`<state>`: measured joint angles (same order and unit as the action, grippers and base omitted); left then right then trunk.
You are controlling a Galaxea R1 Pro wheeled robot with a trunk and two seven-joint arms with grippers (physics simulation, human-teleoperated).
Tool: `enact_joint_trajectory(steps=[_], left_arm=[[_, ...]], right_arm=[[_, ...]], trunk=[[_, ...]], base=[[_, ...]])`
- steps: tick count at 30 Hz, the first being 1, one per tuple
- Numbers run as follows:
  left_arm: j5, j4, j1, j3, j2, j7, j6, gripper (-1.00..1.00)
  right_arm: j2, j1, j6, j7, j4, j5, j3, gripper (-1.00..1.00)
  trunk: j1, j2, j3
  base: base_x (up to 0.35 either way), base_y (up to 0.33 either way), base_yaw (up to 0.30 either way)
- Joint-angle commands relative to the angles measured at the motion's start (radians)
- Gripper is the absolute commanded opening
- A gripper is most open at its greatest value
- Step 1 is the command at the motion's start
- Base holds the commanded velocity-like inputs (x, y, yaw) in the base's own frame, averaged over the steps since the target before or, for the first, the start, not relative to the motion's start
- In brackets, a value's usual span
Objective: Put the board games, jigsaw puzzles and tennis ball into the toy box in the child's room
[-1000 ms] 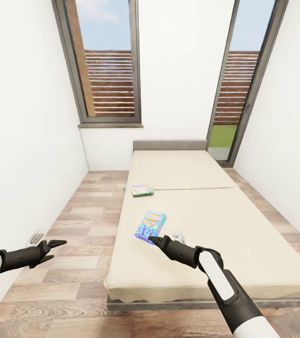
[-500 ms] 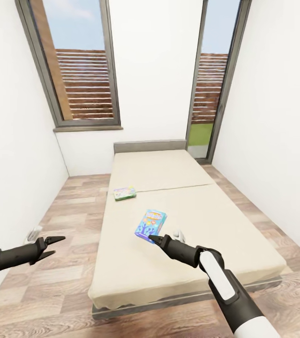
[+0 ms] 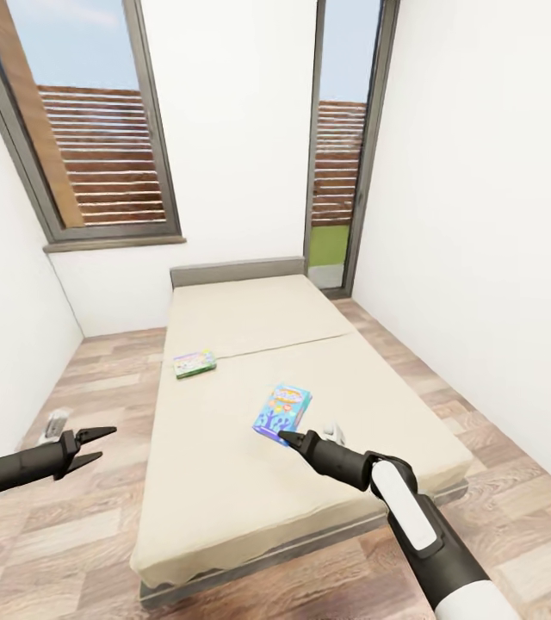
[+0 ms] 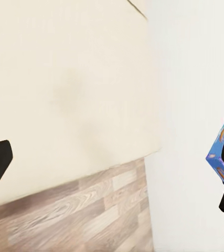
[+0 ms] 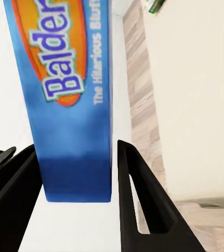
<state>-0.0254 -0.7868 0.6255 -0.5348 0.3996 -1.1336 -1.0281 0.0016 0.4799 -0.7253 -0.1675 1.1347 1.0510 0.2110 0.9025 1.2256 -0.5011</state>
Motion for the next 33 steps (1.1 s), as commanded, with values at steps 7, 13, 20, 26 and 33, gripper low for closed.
enact_joint_trajectory(steps=[7, 13, 20, 26, 33], left_arm=[[0.000, 0.000, 0.000, 0.001, -0.001, -0.003, -0.006, 1.00], [0.001, 0.000, 0.000, 0.002, -0.006, -0.002, -0.003, 1.00], [0.002, 0.000, 0.000, 0.002, -0.010, 0.002, 0.001, 1.00], [0.002, 0.000, 0.000, 0.003, -0.011, 0.006, 0.002, 1.00], [0.003, 0.000, 0.000, 0.003, -0.011, 0.004, 0.001, 1.00]], right_arm=[[-0.007, 0.001, -0.003, -0.004, -0.001, 0.001, -0.008, -1.00], [-0.007, 0.001, -0.002, -0.004, -0.001, 0.001, -0.008, -1.00], [-0.007, 0.001, -0.002, -0.004, -0.003, 0.001, -0.009, -1.00], [-0.007, 0.002, 0.001, -0.004, -0.003, 0.001, -0.010, -1.00], [-0.007, 0.005, 0.006, -0.006, 0.004, 0.001, -0.008, -1.00]], trunk=[[-0.027, -0.049, 0.021], [-0.050, -0.091, 0.040], [-0.077, -0.140, 0.062], [-0.100, -0.182, 0.081], [-0.127, -0.231, 0.103]], base=[[0.000, 0.000, -0.281], [0.000, 0.000, -0.281], [0.000, 0.000, -0.281], [0.000, 0.000, -0.281], [0.000, 0.000, -0.281]])
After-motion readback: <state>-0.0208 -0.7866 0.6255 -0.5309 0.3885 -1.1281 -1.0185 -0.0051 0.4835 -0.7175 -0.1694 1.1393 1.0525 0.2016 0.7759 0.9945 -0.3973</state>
